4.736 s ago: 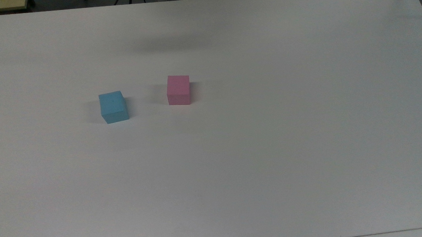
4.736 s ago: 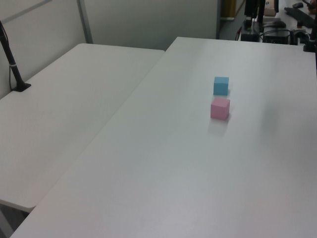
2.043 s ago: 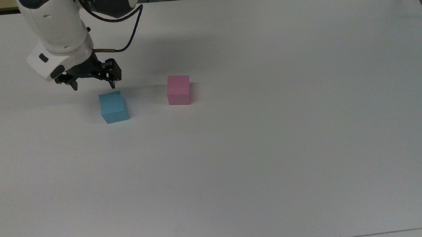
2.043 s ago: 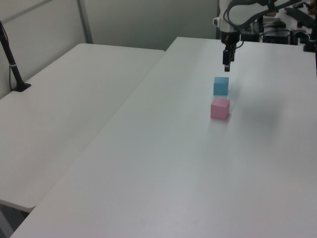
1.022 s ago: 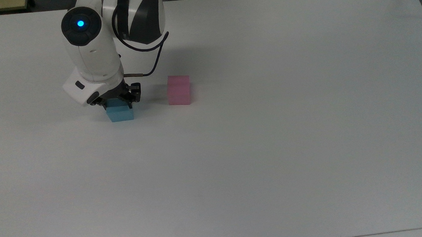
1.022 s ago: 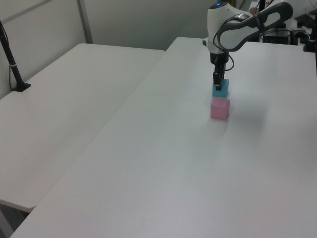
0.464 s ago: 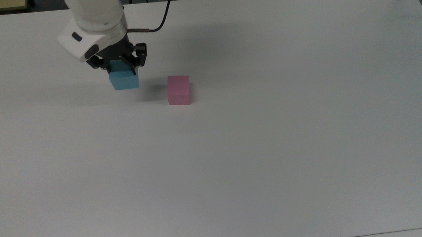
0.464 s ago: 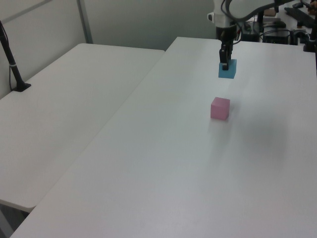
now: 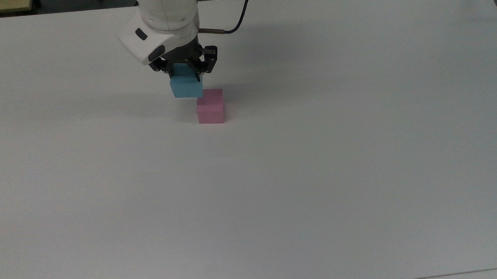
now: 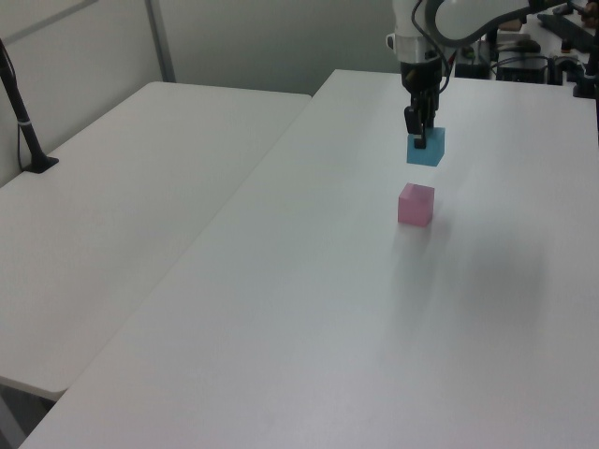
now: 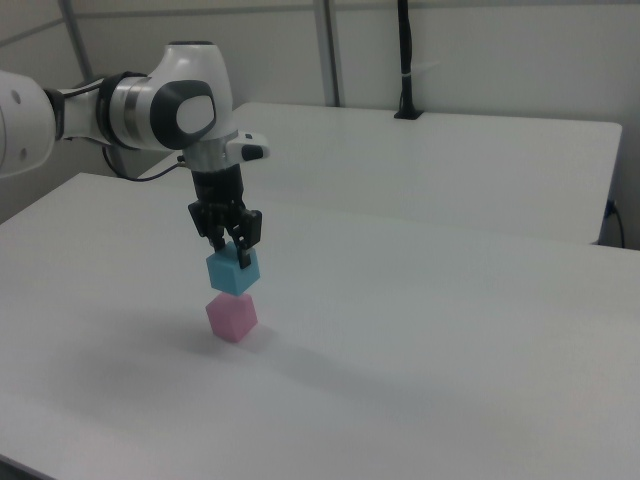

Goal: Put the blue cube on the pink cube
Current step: 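Carry the blue cube over the pink cube and lower it on top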

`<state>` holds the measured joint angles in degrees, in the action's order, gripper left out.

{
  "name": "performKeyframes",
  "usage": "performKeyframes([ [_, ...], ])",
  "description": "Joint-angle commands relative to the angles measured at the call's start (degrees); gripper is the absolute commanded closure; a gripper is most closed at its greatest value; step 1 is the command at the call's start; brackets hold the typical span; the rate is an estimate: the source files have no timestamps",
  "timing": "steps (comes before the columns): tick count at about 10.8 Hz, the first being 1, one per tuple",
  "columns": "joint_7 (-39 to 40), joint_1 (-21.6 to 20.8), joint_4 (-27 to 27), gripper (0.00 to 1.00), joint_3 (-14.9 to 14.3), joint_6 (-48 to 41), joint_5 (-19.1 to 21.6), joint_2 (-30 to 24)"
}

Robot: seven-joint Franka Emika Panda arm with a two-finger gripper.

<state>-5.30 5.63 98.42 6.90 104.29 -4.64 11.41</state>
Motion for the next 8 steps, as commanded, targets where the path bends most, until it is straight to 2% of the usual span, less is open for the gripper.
performKeyframes([
  [1,-3.83,-0.87,2.92,0.83,1.01,0.65,-0.28,-0.86],
  [4,-5.33,-1.32,5.2,0.83,1.01,5.03,-0.45,-0.51],
  [8,-6.21,-1.76,5.03,0.81,1.1,8.03,-0.72,0.46],
])
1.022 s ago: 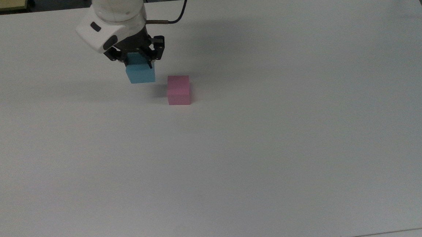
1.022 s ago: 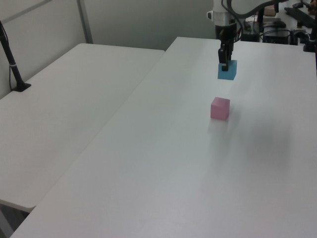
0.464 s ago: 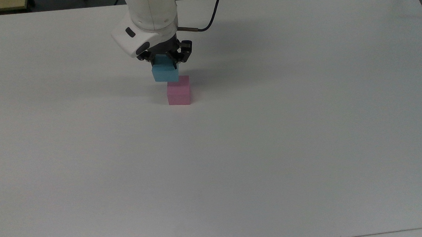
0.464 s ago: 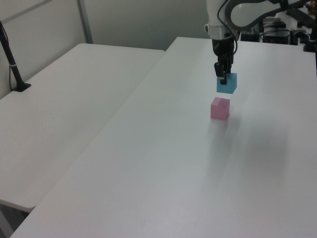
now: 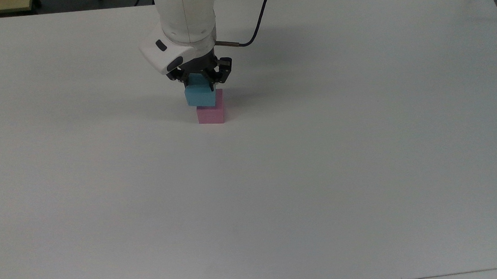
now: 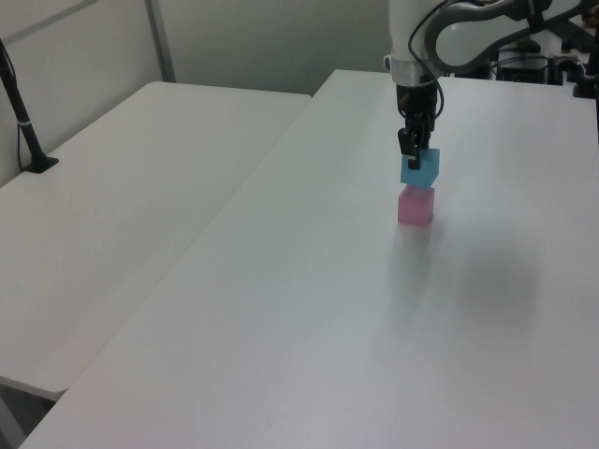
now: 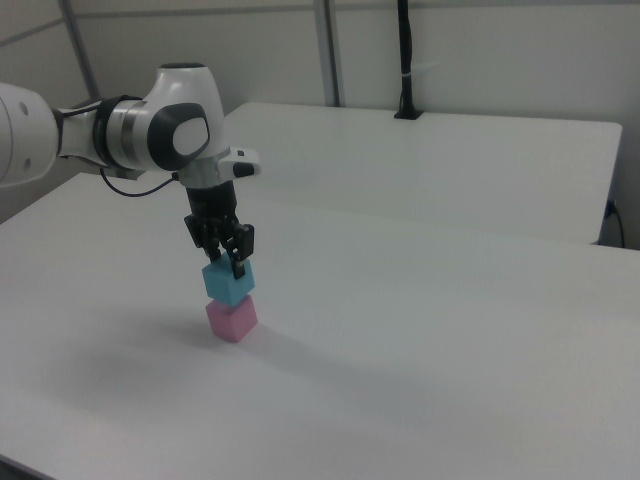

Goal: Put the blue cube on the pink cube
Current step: 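Open the gripper to release the blue cube and raise it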

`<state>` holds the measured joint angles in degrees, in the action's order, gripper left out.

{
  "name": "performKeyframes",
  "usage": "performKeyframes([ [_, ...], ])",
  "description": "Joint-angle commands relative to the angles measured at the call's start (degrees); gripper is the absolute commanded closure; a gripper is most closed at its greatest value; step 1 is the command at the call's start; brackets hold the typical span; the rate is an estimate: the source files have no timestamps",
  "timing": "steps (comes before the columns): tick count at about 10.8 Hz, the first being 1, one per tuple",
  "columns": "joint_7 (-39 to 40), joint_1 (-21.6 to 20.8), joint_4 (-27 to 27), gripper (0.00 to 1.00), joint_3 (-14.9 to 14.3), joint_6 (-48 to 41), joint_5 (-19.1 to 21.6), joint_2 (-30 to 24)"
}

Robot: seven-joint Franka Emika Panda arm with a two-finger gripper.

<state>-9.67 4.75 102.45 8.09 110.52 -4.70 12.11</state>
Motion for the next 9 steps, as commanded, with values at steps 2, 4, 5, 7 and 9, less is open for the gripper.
performKeyframes([
  [2,-1.85,-0.88,0.99,0.79,1.04,1.8,-0.66,0.71],
  [4,-1.85,-0.88,0.91,0.65,1.58,1.8,-0.75,1.24],
  [5,-1.93,-0.8,0.64,0.01,1.58,1.8,-0.75,1.51],
  [7,-1.85,-0.18,0.29,0.0,1.49,1.1,-0.75,0.9],
  [9,-2.02,0.61,-1.98,0.0,1.49,-3.52,-0.57,-2.16],
])
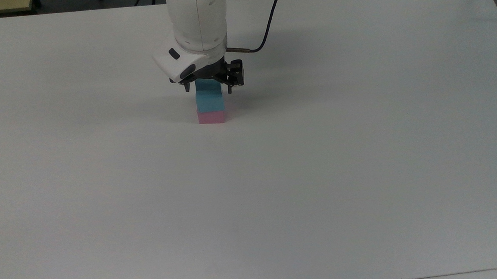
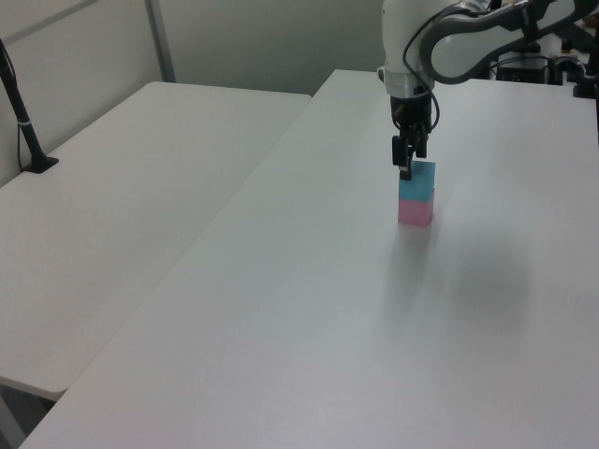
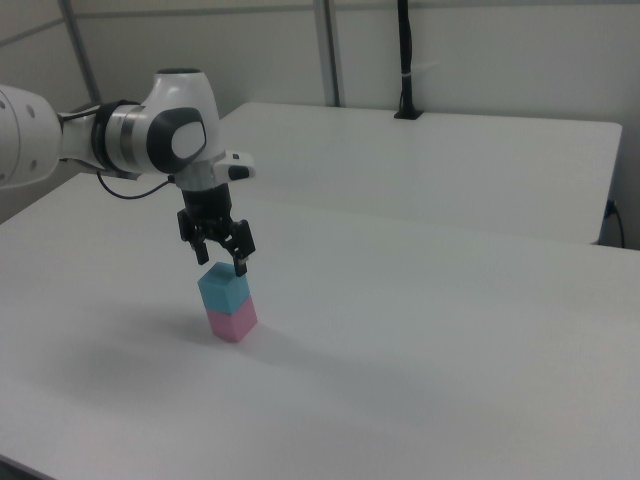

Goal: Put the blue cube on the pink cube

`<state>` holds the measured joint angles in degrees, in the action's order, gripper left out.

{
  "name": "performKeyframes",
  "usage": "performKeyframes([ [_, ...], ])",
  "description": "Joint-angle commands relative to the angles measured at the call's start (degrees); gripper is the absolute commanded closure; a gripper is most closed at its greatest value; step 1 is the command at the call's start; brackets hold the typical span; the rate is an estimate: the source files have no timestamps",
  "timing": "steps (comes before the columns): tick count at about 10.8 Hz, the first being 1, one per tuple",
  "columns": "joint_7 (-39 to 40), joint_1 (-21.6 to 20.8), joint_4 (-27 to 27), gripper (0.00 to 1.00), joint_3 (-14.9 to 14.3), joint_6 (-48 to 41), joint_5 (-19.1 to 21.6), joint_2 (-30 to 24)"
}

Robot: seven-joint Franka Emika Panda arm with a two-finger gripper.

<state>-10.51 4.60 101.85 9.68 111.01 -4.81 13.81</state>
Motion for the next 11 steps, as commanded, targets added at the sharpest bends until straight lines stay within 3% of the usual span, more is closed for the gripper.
performKeyframes([
  [1,-2.14,1.11,-3.56,0.0,-0.1,-9.53,-0.55,-6.4],
  [3,-4.79,2.68,-7.53,0.0,-0.8,-19.48,-0.55,-12.99],
  [5,-4.7,4.79,-11.74,0.0,-1.59,-28.17,1.46,-14.33],
  [6,-3.04,4.89,-13.41,0.0,-3.42,-31.35,3.99,-15.12],
  [7,-0.77,4.8,-13.52,0.0,-5.7,-31.73,6.2,-16.43],
  [9,8.17,4.45,-13.17,0.0,-8.62,-30.95,6.13,-16.97],
  [11,17.93,4.98,-13.17,0.0,-11.16,-24.74,5.69,-16.8],
])
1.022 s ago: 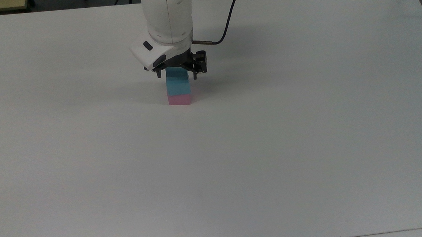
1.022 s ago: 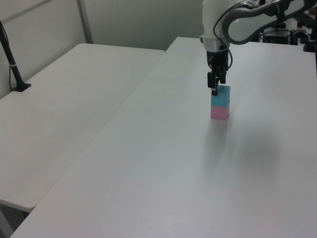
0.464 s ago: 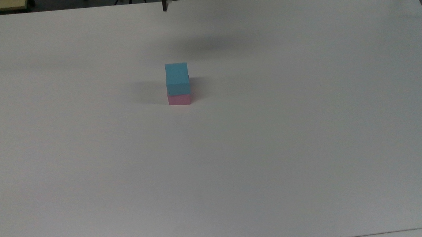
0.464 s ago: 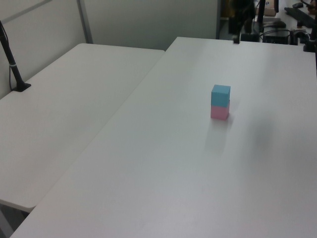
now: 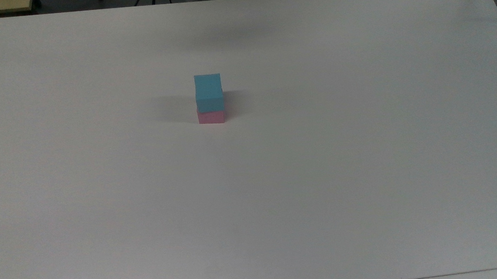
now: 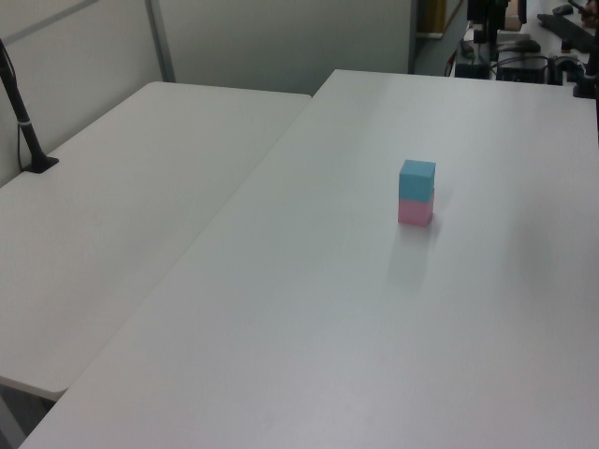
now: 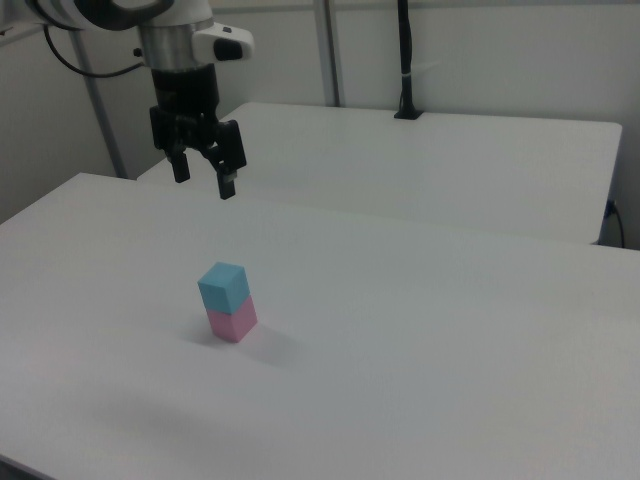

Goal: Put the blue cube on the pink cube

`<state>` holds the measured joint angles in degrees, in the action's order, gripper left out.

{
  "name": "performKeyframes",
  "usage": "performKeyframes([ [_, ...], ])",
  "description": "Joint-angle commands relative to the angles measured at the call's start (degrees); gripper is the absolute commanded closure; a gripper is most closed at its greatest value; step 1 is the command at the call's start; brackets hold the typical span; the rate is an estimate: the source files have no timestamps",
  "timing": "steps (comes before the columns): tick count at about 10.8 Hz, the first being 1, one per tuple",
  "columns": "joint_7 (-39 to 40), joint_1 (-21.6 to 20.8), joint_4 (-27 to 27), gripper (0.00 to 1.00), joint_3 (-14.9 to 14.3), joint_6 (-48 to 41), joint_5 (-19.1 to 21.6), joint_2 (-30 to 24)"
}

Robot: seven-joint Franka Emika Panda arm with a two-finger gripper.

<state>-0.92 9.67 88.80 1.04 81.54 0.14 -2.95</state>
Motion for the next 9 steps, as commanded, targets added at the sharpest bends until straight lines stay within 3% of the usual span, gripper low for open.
performKeyframes([
  [1,8.57,-0.01,-0.12,0.0,-2.79,7.03,0.74,0.22],
  [3,8.14,-0.09,-0.12,0.0,-2.79,7.84,0.74,0.4],
  [6,0.33,-0.7,-0.12,0.0,-2.62,8.63,0.83,0.84],
  [9,-0.04,-0.8,-0.12,0.0,-2.44,8.11,0.74,0.84],
])
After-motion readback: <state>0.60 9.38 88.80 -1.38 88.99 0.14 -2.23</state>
